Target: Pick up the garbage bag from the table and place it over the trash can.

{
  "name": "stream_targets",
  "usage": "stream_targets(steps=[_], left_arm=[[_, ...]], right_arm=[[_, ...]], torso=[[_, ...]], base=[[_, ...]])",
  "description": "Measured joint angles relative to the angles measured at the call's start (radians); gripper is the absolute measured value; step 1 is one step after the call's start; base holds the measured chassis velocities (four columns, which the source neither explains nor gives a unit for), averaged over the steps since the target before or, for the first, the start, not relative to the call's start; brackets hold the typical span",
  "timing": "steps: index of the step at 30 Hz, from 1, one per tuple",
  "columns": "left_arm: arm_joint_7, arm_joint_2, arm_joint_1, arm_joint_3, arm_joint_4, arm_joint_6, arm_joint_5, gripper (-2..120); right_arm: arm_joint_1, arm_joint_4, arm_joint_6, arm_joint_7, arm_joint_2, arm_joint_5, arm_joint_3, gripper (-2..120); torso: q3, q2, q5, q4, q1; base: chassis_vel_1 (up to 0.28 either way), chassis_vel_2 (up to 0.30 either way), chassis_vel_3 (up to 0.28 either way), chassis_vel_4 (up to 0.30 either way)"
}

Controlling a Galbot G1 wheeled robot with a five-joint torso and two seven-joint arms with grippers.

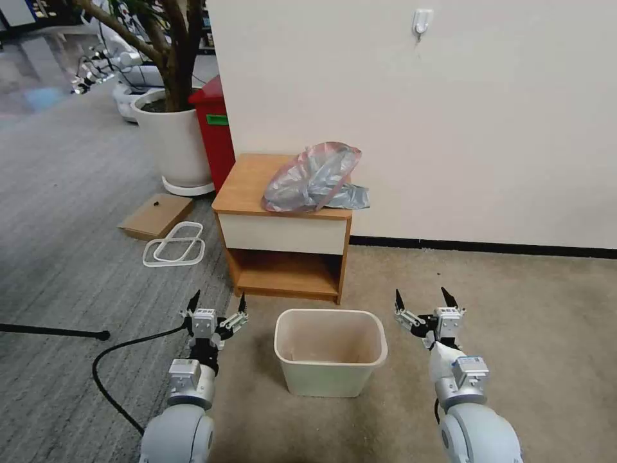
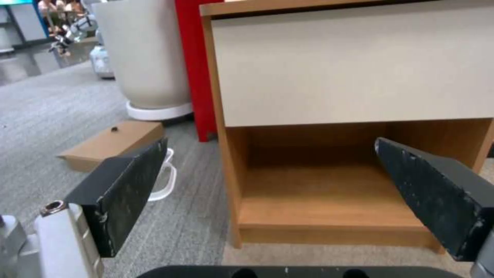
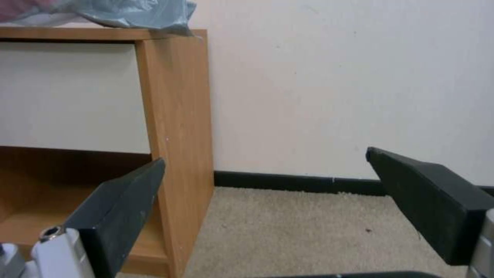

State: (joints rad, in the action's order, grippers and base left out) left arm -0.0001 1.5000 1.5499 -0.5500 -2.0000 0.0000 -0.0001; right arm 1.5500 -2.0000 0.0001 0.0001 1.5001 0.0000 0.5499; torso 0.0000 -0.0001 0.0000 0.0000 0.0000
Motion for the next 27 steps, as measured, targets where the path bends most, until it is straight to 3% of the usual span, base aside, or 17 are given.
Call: stream_targets(steps=[23, 27], left_arm=[[0.0, 0.0, 0.002, -0.001, -0.003, 0.0, 0.0, 100], [-0.019, -0.011, 0.056, -0.023, -0.074, 0.017, -0.032, 100]], right_arm=[[0.0, 0.0, 0.0, 0.0, 0.0, 0.0, 0.0, 100], [0.018, -0.041, -0.022, 0.001, 0.007, -0.001, 0.008, 100]], torso=[[0.0, 0.0, 0.0, 0.0, 0.0], [0.0, 0.0, 0.0005, 0.0, 0.0]], base=[[0.0, 0.0, 0.0, 0.0], [0.0, 0.0, 0.0, 0.0]])
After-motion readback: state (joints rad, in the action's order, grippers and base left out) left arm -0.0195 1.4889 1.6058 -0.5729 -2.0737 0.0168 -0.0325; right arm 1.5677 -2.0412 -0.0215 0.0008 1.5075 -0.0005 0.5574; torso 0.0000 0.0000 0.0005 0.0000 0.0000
